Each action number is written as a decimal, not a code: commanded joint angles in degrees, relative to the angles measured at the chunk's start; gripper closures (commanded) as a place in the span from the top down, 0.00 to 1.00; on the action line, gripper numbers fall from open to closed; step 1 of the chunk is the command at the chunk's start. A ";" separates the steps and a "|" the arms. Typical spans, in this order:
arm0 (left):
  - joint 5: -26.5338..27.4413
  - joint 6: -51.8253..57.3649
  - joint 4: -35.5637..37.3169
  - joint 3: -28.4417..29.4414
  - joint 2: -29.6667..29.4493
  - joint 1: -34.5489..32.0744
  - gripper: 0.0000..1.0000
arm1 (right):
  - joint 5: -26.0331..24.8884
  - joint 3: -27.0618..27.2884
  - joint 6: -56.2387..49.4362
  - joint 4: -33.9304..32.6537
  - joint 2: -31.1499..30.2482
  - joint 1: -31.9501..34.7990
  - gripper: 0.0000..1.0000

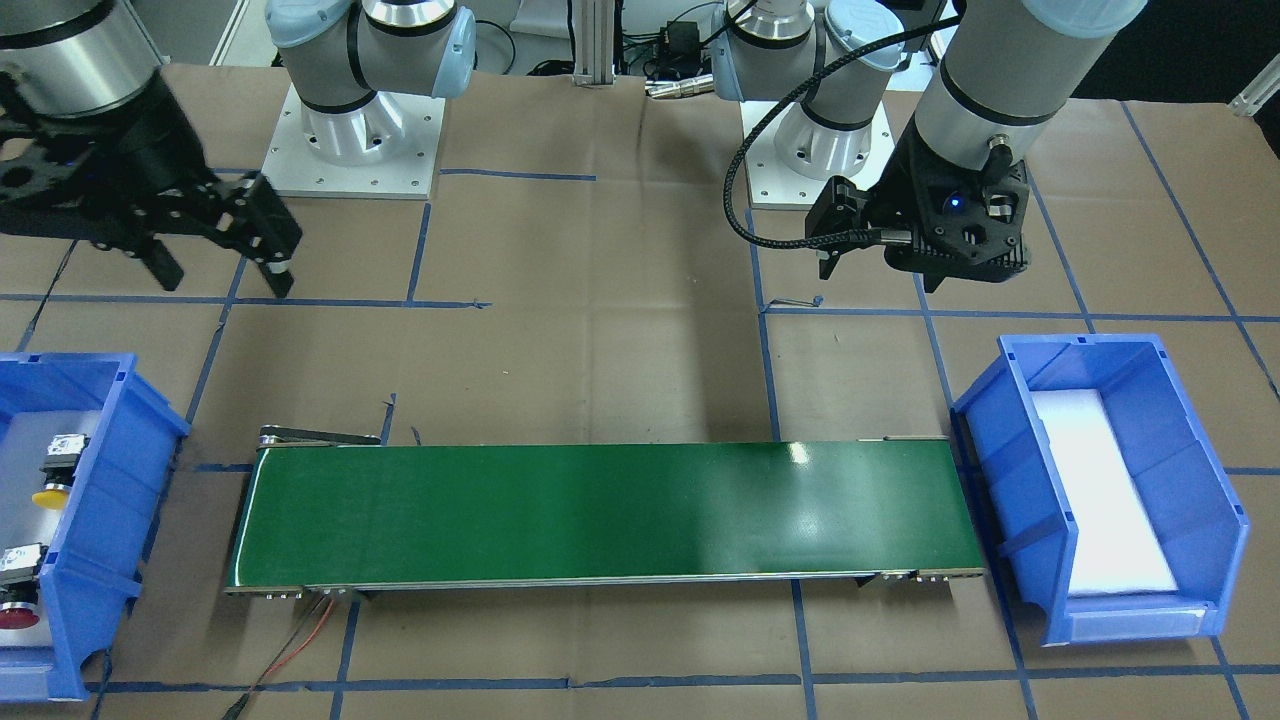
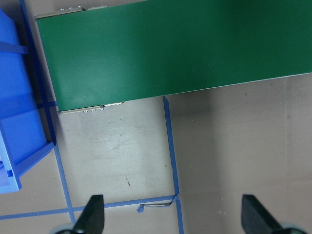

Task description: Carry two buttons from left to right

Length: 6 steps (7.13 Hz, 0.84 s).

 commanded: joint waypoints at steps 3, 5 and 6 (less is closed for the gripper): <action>-0.07 0.05 0.00 -0.04 0.08 0.00 1.00 | -0.30 0.94 1.63 0.46 0.48 6.21 1.00; 0.02 0.05 0.00 -0.04 0.17 0.00 1.00 | -0.48 2.70 1.20 -0.07 -0.13 5.95 1.00; 0.02 0.05 0.00 0.13 -0.01 0.00 1.00 | -1.08 2.70 0.93 -0.07 -0.14 5.86 1.00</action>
